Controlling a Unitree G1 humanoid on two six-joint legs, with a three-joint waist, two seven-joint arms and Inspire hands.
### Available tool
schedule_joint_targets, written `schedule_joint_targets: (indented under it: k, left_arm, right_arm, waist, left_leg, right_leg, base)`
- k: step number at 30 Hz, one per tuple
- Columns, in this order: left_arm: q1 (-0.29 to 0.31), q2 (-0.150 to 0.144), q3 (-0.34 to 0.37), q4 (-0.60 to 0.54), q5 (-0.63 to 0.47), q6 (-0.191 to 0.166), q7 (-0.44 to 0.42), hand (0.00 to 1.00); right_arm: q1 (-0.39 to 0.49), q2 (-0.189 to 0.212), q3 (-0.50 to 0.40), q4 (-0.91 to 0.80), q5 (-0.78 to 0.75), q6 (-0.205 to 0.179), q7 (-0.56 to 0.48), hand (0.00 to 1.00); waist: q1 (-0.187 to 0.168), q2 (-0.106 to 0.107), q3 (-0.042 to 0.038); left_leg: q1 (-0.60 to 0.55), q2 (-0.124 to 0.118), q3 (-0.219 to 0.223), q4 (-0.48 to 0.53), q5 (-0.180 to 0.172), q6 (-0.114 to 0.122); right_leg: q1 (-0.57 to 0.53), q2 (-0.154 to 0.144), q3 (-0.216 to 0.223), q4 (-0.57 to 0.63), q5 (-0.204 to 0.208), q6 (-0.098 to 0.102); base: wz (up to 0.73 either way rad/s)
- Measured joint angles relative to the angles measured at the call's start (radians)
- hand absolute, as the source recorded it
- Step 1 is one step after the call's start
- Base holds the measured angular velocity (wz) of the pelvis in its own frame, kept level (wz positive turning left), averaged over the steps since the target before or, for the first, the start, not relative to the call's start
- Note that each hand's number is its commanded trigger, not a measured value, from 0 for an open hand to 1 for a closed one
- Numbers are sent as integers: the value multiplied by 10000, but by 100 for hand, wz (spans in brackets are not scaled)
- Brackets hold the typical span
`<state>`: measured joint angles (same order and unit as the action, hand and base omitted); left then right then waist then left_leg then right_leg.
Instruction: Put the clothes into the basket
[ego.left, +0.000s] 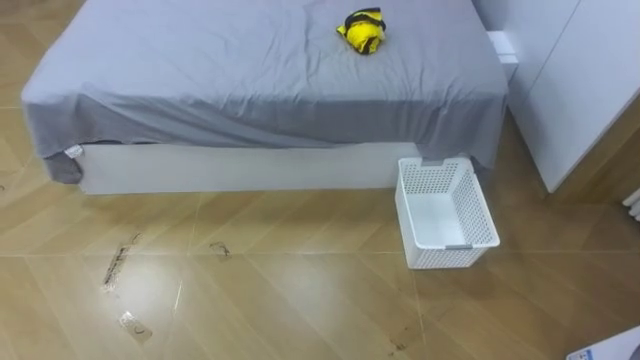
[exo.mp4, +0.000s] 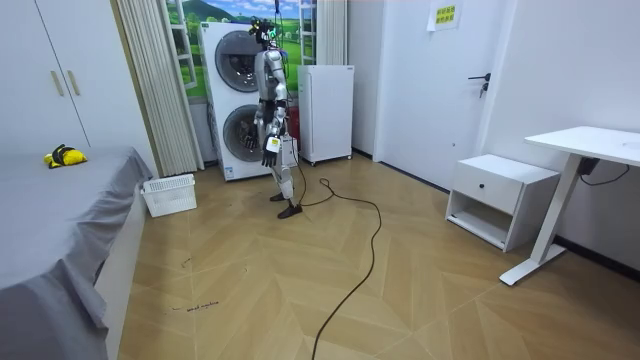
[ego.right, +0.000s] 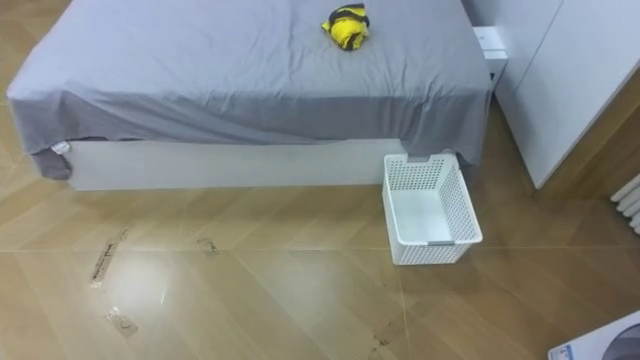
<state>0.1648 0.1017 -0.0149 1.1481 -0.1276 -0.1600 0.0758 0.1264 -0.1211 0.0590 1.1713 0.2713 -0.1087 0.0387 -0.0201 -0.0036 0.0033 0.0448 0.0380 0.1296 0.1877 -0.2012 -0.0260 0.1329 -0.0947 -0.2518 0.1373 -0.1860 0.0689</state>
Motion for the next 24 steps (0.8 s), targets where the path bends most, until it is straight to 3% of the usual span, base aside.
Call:
schedule_joint_targets:
  k: [5,7,8,10,11,12,13,14,15,16,17,18,19,20,21,22,23,24]
  left_arm:
    - [-21,-8,47,129,-402,72,2,0]
    - [9,11,299,84,-662,77,-12,0]
    - [12,23,332,79,-840,77,-13,0]
    - [38,72,494,-33,-1597,82,-38,0]
    - [84,74,514,-39,-1786,79,-45,0]
    - [165,60,622,-136,-2081,37,-86,0]
    - [149,-21,679,-275,-2342,-33,-155,0]
    - [74,-70,569,-319,-2624,-78,-215,0]
    - [60,-90,485,-348,-2822,-101,-223,0]
    - [68,-151,473,-404,-3089,-160,-213,0]
    - [129,-149,536,-417,-3244,-215,-197,0]
    - [189,-141,553,-451,-3302,-247,-180,0]
    - [342,-138,662,-524,-3398,-294,-175,0]
    - [394,-137,731,-536,-3426,-305,-172,0]
    - [490,-119,758,-547,-3450,-330,-168,0]
    - [471,-109,762,-610,-3443,-353,-168,0]
    - [431,-92,762,-638,-3457,-383,-171,0]
    - [395,-53,752,-688,-3475,-440,-188,0]
  right_arm:
    - [-53,12,4,30,-77,25,-11,0]
    - [-53,44,2,20,-42,27,47,0]
    - [-37,45,7,15,-2,27,69,0]
    - [61,23,-20,65,52,29,73,0]
    - [81,5,-32,92,114,23,76,0]
    - [138,-7,-70,113,253,4,78,0]
    - [209,-42,-145,124,416,14,63,0]
    - [185,-121,-188,177,591,29,54,0]
    - [159,-158,-188,202,633,49,57,0]
    - [110,-183,-197,286,641,102,70,0]
    - [154,-150,-190,306,621,202,80,0]
    - [171,-137,-184,306,627,249,83,0]
    - [183,-110,-153,298,626,319,81,0]
    - [182,-91,-157,290,627,357,67,0]
    - [225,-82,-147,253,615,365,60,0]
    - [214,-79,-162,222,569,354,48,0]
    - [247,-65,-166,226,548,343,53,0]
    - [197,-38,-242,225,510,278,82,0]
  waist:
    - [11,51,25]
    - [62,55,20]
    - [58,52,22]
    - [45,-2,35]
    - [62,9,33]
    - [94,-60,90]
    - [10,-77,46]
    - [61,-70,51]
    - [153,-95,34]
    - [304,-99,30]
    - [529,-107,26]
    - [582,-91,43]
    - [610,-121,45]
    - [586,-171,43]
    - [546,-279,-6]
    - [547,-379,-87]
    - [516,-426,-73]
    - [507,-542,-6]
  left_leg:
    - [-64,148,80,378,-179,-60]
    - [-692,508,56,1637,-692,-208]
    - [-869,612,48,1989,-797,-266]
    - [-1656,966,59,3757,-843,-316]
    - [-1878,1099,62,4316,-807,-271]
    - [-2534,1254,-31,5471,-673,19]
    - [-3051,902,-59,5480,-733,188]
    - [-3591,452,37,4773,-660,194]
    - [-3812,221,113,4146,-530,178]
    - [-4128,-99,124,2702,-29,75]
    - [-4342,-211,163,1504,786,122]
    - [-4392,-213,166,1066,1105,106]
    - [-4454,-219,172,474,1784,184]
    - [-4466,-277,200,388,2180,317]
    - [-4575,-484,251,572,2743,565]
    - [-4779,-694,334,1081,2840,954]
    - [-4926,-766,438,1482,2542,1036]
    - [-5098,-881,628,2115,2103,1096]
  right_leg:
    - [-162,87,47,228,-106,-91]
    - [-473,331,79,775,-561,-346]
    - [-557,387,78,908,-683,-394]
    - [-655,552,47,1449,-1090,-655]
    - [-605,621,103,1506,-1157,-727]
    - [-404,684,284,1581,-1346,-971]
    - [-291,660,344,1595,-1484,-1042]
    - [-332,527,362,1707,-1641,-1015]
    - [-350,466,421,1768,-1714,-985]
    - [-335,376,508,1763,-1820,-965]
    - [-226,263,606,1766,-1977,-901]
    - [-134,231,692,1736,-2046,-868]
    - [44,163,867,1693,-2234,-761]
    - [118,63,909,1692,-2335,-637]
    - [165,-137,1031,1681,-2538,-424]
    - [216,-288,1133,1512,-2664,-229]
    - [268,-405,1143,1386,-2654,-167]
    - [434,-646,1135,1185,-2565,-10]
  base:
    - [-7]
    - [-3]
    - [12]
    - [20]
    - [12]
    - [22]
    - [31]
    - [23]
    - [-15]
    - [-51]
    - [-58]
    - [-55]
    - [-36]
    - [-29]
    - [-17]
    - [-14]
    - [-16]
    - [-15]
